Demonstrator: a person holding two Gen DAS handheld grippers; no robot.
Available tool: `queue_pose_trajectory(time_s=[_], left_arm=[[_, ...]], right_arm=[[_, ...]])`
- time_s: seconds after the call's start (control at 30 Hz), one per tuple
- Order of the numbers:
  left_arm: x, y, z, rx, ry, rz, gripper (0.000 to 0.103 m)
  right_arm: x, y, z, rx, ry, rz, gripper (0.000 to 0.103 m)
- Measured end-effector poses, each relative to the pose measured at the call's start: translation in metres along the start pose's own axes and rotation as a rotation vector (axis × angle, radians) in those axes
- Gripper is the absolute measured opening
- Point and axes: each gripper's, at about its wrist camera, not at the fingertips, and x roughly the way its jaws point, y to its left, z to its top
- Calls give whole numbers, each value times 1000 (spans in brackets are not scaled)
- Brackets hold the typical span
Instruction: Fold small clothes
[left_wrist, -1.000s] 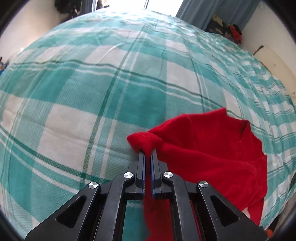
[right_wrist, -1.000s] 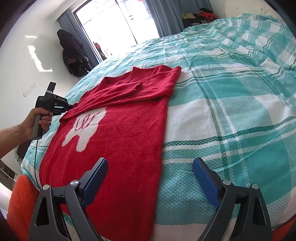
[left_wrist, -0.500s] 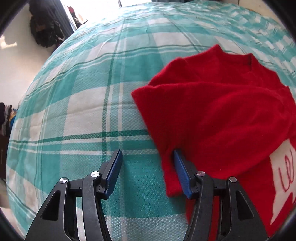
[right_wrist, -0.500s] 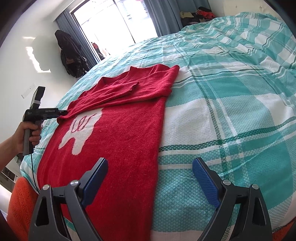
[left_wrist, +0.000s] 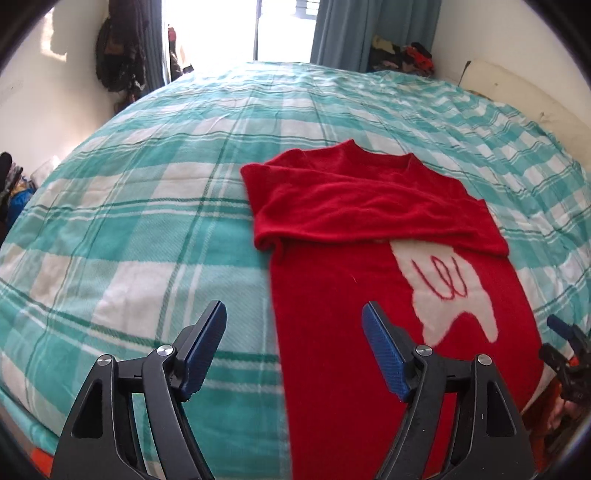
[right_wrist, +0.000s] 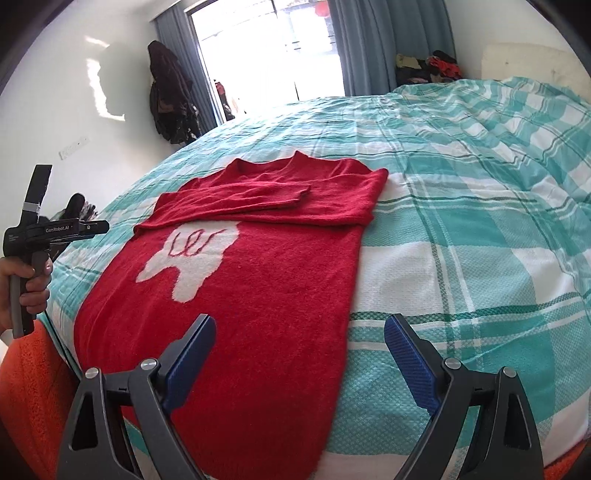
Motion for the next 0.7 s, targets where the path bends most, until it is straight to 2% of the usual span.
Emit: queue_pose_trajectory(time_s=[0.1,0.13,0.2,0.27,0.37,0.7], left_arm=[[17,-11,-38,12,66,31,86],[24,-11,-49,18,84,48,87],[26,-13,-61,49,32,69,92],[28,-11,-58,36,45,62,95],[32,-3,-57,6,51,28,98],[35,-9,-62,22,38,44,102]], right_arm=[[12,22,-8,-90,40,32,92],[21,26,-13,-110,79,32,92],[41,28,-24,-131,166,7,93],[43,30,-29,-152,145,5,99],[47,31,-31,-155,148,5,102],[50,31,-34,-150,135,9,103]])
